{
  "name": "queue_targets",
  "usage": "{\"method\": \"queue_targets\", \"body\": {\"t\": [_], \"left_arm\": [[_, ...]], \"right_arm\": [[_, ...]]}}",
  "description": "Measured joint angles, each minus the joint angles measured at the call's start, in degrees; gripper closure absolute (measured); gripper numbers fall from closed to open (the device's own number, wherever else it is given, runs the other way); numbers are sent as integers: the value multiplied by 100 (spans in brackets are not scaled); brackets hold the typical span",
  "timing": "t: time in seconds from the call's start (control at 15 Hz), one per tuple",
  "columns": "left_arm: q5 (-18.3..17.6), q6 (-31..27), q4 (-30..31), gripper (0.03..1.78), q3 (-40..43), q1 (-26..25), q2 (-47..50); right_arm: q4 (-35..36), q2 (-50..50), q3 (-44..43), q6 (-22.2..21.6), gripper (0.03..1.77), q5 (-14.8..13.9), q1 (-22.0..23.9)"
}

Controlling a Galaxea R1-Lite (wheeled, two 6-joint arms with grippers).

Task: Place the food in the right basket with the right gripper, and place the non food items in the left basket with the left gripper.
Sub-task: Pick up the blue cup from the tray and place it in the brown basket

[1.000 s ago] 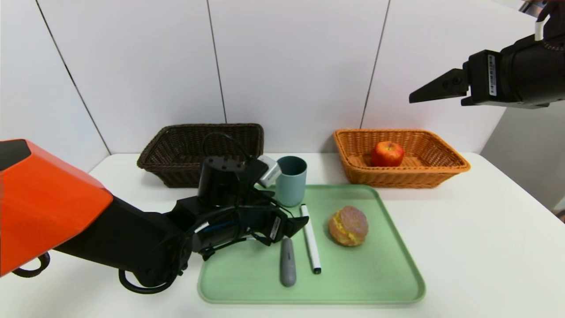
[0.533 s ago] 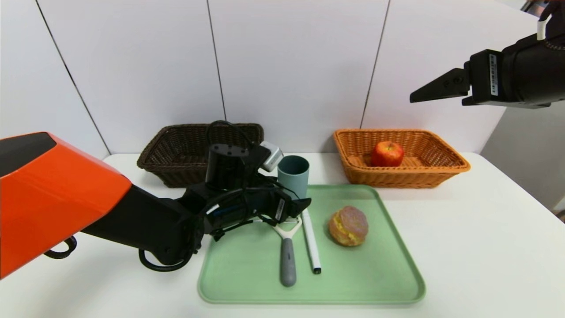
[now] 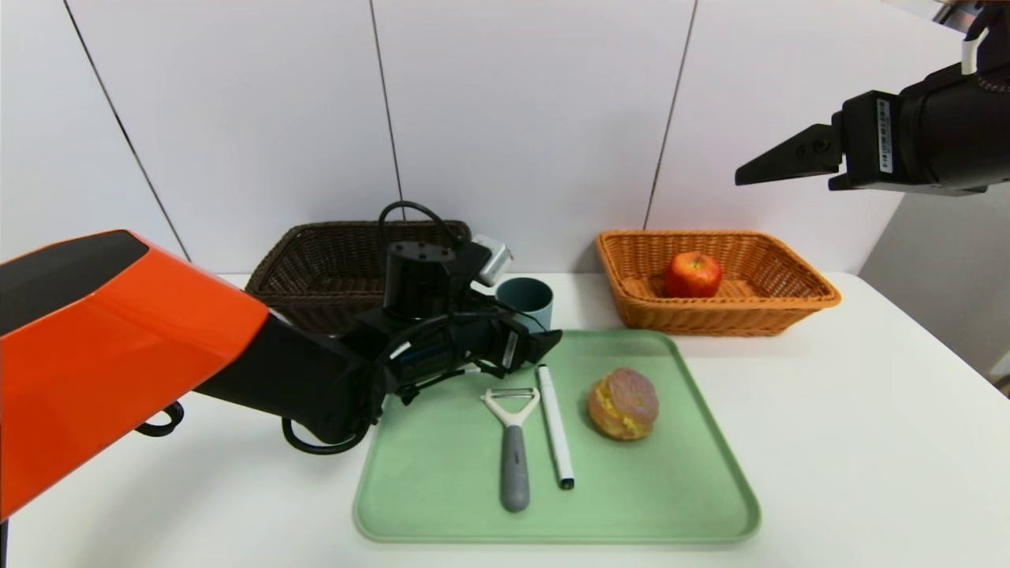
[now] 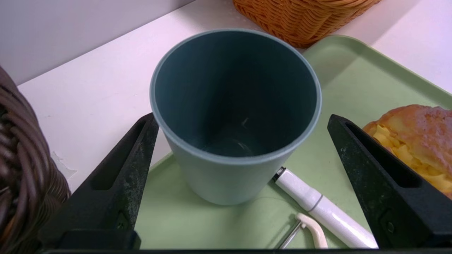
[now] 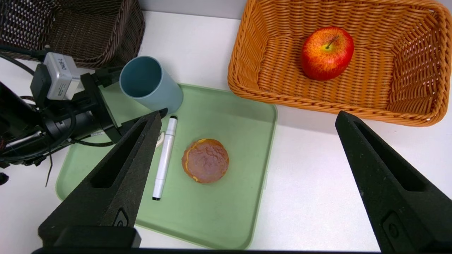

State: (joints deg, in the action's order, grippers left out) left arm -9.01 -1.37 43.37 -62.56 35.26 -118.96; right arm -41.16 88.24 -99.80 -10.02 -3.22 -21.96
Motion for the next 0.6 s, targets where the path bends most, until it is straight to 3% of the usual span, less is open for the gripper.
{"method": "queue_targets", "body": {"t": [0.2, 0.4, 0.6], "left_arm": [[15, 2, -16, 12, -94, 0, -116], [39, 21, 4, 61, -107, -6, -157], [44, 29, 11, 70, -107, -11, -139]], "right_arm": [[-2, -9, 13, 0, 10, -2, 16], [0, -26, 72, -1, 10, 5, 18], [-2, -41, 85, -11, 10, 9, 18]]}}
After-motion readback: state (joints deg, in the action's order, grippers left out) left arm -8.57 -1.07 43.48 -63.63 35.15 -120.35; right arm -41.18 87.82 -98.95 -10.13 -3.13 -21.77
